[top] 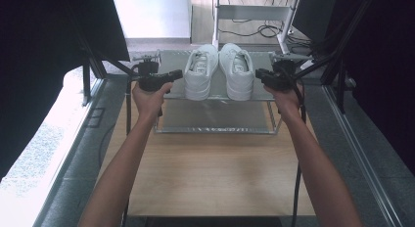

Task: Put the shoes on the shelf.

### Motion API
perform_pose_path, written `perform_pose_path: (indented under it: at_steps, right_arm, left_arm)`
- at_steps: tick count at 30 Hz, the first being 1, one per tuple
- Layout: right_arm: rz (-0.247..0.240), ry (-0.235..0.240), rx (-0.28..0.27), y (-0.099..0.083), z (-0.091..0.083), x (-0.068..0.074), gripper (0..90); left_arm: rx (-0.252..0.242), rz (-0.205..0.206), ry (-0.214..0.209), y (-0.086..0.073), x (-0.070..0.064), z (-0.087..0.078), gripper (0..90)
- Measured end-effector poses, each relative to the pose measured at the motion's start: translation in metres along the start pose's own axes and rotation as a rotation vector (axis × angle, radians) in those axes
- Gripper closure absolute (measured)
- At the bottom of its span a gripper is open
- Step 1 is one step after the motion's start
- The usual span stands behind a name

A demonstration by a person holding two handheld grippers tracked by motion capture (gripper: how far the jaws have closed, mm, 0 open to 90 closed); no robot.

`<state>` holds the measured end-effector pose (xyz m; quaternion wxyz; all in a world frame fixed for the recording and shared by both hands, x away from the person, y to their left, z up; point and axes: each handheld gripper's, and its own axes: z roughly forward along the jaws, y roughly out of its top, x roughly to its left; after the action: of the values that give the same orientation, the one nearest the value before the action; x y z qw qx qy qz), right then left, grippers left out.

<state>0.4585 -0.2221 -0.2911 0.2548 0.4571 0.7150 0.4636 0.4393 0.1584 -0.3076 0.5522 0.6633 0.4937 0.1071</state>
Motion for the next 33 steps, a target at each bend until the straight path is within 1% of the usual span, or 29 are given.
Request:
perform_pose_path:
  at_steps: [1,3,5,9,14,16,20,22,24,26,27,28,31,33]
  right_arm:
    - [-0.001,0.000,0.005,-0.003,0.000,0.000,84.0]
    - [0.000,-0.008,0.010,-0.012,0.002,0.000,85.6]
    - [0.010,0.005,0.012,-0.017,0.004,0.000,87.2]
    - [-0.021,0.009,0.020,-0.027,0.007,0.002,89.0]
    - [-0.022,0.014,0.033,-0.035,0.012,0.003,90.0]
    - [-0.022,0.010,0.027,-0.035,0.012,0.004,90.0]
    - [0.000,0.017,0.013,-0.037,0.013,0.004,90.0]
    - [0.002,0.014,0.010,-0.037,0.013,0.004,90.0]
    - [0.007,0.015,0.007,-0.037,0.013,0.005,90.0]
    - [0.002,0.006,0.004,-0.038,0.013,0.007,90.0]
    - [0.005,0.007,0.003,-0.038,0.013,0.008,90.0]
    - [0.012,0.013,0.001,-0.038,0.013,0.008,90.0]
    - [0.038,0.039,-0.007,-0.039,0.014,0.009,90.0]
    - [0.053,0.052,-0.011,-0.040,0.015,0.010,90.0]
  left_arm:
    - [0.010,-0.001,-0.006,-0.005,0.001,0.001,88.6]
    - [0.024,0.001,-0.002,-0.011,0.002,0.002,88.9]
    - [0.041,0.011,0.008,-0.016,0.004,0.003,89.0]
    - [0.056,0.018,0.017,-0.022,0.007,0.005,89.2]
    - [0.075,0.030,0.012,-0.029,0.006,0.009,90.0]
    - [0.066,0.027,0.014,-0.029,0.006,0.009,90.0]
    - [0.061,0.016,0.016,-0.029,0.005,0.009,90.0]
    - [0.058,0.005,0.011,-0.029,0.005,0.010,90.0]
    - [0.057,0.003,0.008,-0.029,0.004,0.010,90.0]
    - [0.059,0.001,0.006,-0.029,0.004,0.011,90.0]
    - [0.059,-0.007,0.002,-0.029,0.003,0.012,90.0]
    - [0.061,-0.011,-0.003,-0.029,0.001,0.012,90.0]
    - [0.075,0.002,-0.013,-0.028,-0.005,0.017,90.0]
    - [0.089,0.010,-0.031,-0.027,-0.010,0.021,90.0]
